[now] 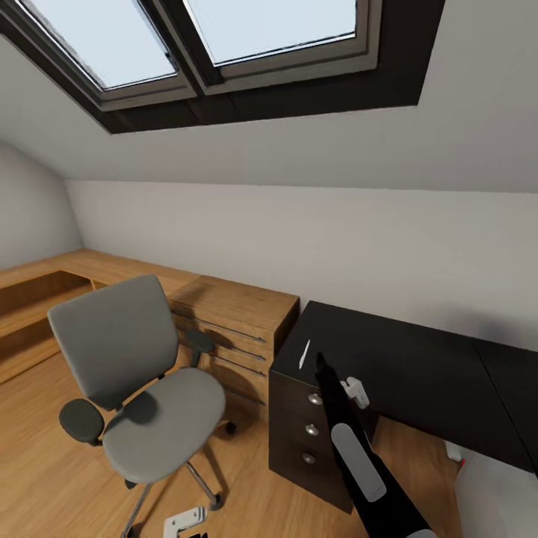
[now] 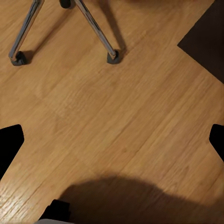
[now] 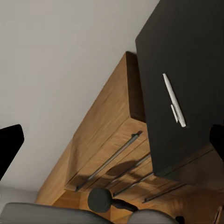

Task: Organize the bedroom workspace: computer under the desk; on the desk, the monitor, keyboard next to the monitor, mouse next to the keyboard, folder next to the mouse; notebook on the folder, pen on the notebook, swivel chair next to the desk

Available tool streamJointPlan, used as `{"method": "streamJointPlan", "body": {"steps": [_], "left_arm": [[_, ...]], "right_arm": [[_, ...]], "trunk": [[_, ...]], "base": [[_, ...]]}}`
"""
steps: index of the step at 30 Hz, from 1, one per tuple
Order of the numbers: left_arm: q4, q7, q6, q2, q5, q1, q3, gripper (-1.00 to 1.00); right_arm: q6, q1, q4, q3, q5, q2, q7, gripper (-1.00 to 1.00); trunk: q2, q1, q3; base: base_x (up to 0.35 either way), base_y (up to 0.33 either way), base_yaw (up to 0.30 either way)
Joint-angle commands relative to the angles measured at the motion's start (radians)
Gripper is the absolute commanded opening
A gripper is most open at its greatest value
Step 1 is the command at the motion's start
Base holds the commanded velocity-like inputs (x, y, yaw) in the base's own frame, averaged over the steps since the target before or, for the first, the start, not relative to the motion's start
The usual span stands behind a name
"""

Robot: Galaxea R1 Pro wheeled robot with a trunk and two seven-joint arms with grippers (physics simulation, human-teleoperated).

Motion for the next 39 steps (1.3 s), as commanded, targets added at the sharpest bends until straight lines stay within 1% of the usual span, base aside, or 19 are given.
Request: {"method": "streamJointPlan", "body": {"steps": [1, 4, 5, 6, 9, 13, 14, 15, 16, 17, 19, 20, 21, 22, 24, 28, 34, 35, 39], "left_arm": [[-0.003, 0.009, 0.001, 0.001, 0.005, -0.001, -0.009, 1.00], [-0.004, 0.009, -0.015, 0.001, 0.004, -0.001, -0.026, 1.00], [-0.004, 0.008, -0.033, 0.001, 0.003, -0.001, -0.035, 1.00], [-0.004, 0.006, -0.097, 0.003, 0.003, -0.001, -0.064, 1.00], [-0.006, 0.008, -0.127, 0.003, 0.003, -0.001, -0.084, 1.00], [-0.020, 0.011, -0.134, 0.005, 0.003, -0.001, -0.089, 1.00], [-0.022, 0.012, -0.135, 0.006, 0.003, -0.001, -0.089, 1.00], [-0.025, 0.012, -0.138, 0.006, 0.003, -0.001, -0.090, 1.00], [-0.026, 0.012, -0.139, 0.007, 0.003, -0.001, -0.090, 1.00], [-0.028, 0.012, -0.144, 0.007, 0.003, -0.001, -0.091, 1.00], [-0.028, 0.013, -0.150, 0.007, 0.003, -0.001, -0.091, 1.00], [-0.028, 0.012, -0.154, 0.007, 0.003, -0.001, -0.091, 1.00], [-0.028, 0.012, -0.156, 0.007, 0.003, -0.001, -0.091, 1.00], [-0.028, 0.012, -0.159, 0.007, 0.003, -0.001, -0.091, 1.00], [-0.029, 0.012, -0.161, 0.007, 0.003, -0.001, -0.091, 1.00], [-0.029, 0.011, -0.162, 0.008, 0.003, -0.001, -0.092, 1.00], [-0.029, 0.011, -0.163, 0.008, 0.003, -0.001, -0.093, 1.00], [-0.029, 0.011, -0.163, 0.008, 0.003, -0.001, -0.093, 1.00], [-0.029, 0.011, -0.163, 0.007, 0.003, -0.001, -0.093, 1.00]], "right_arm": [[-0.007, -0.001, -0.001, 0.003, -0.009, 0.000, -0.003, 1.00], [-0.007, -0.001, -0.002, 0.003, -0.008, -0.001, -0.003, 1.00], [-0.007, -0.001, -0.004, 0.002, -0.008, -0.001, -0.002, 1.00], [-0.007, -0.001, -0.008, -0.001, -0.008, -0.002, 0.000, 1.00], [-0.012, -0.001, -0.010, 0.002, -0.002, -0.006, 0.007, 1.00], [-0.015, -0.001, -0.010, 0.007, 0.062, -0.007, 0.003, 1.00], [-0.015, -0.001, -0.010, 0.008, 0.082, -0.006, 0.001, 1.00], [-0.016, -0.001, -0.010, 0.008, 0.130, -0.005, -0.010, 1.00], [-0.016, -0.001, -0.009, 0.008, 0.157, -0.005, -0.020, 1.00], [-0.016, -0.001, -0.008, 0.009, 0.215, -0.004, -0.050, 1.00], [-0.016, -0.001, -0.007, 0.010, 0.277, -0.003, -0.092, 1.00], [-0.016, -0.001, -0.007, 0.011, 0.341, -0.002, -0.142, 1.00], [-0.016, -0.001, -0.007, 0.012, 0.373, -0.002, -0.168, 1.00], [-0.015, -0.001, -0.006, 0.013, 0.432, 0.000, -0.218, 1.00], [-0.016, -0.001, -0.006, 0.014, 0.503, 0.006, -0.275, 1.00], [-0.012, -0.001, -0.004, 0.021, 0.573, 0.018, -0.312, 1.00], [0.028, -0.003, -0.005, 0.046, 0.607, 0.020, -0.329, 1.00], [0.041, -0.003, -0.005, 0.048, 0.615, 0.020, -0.331, 1.00], [0.155, -0.006, -0.001, 0.058, 0.696, 0.025, -0.367, 1.00]], "trunk": [[-0.001, 0.000, -0.001], [-0.001, 0.000, -0.001], [-0.001, 0.000, -0.001], [-0.001, 0.000, -0.001], [-0.001, 0.000, -0.001], [-0.001, 0.000, -0.001], [-0.001, 0.000, -0.001], [-0.001, 0.000, -0.001], [-0.001, 0.000, -0.001], [-0.001, 0.000, -0.001], [-0.001, 0.000, -0.001], [-0.001, 0.000, -0.001], [-0.001, 0.000, -0.001], [-0.001, 0.000, -0.001], [-0.001, 0.000, -0.001], [-0.001, 0.000, -0.001], [-0.001, 0.000, -0.001], [-0.001, 0.000, -0.001], [-0.001, 0.000, -0.001]], "base": [[0.001, 0.000, 0.009], [0.000, 0.000, 0.005], [0.000, 0.000, 0.002], [0.000, 0.000, 0.000], [0.000, 0.000, 0.000], [0.000, 0.000, 0.000], [0.000, 0.000, 0.000], [0.000, 0.000, 0.000], [0.000, 0.000, 0.000], [0.000, 0.000, 0.000], [0.000, 0.000, 0.000], [0.000, 0.000, 0.000], [0.000, 0.000, 0.000], [0.000, 0.000, 0.000], [0.000, 0.000, 0.000], [0.000, 0.000, 0.000], [0.000, 0.000, 0.000], [0.000, 0.000, 0.000], [0.000, 0.000, 0.000]]}}
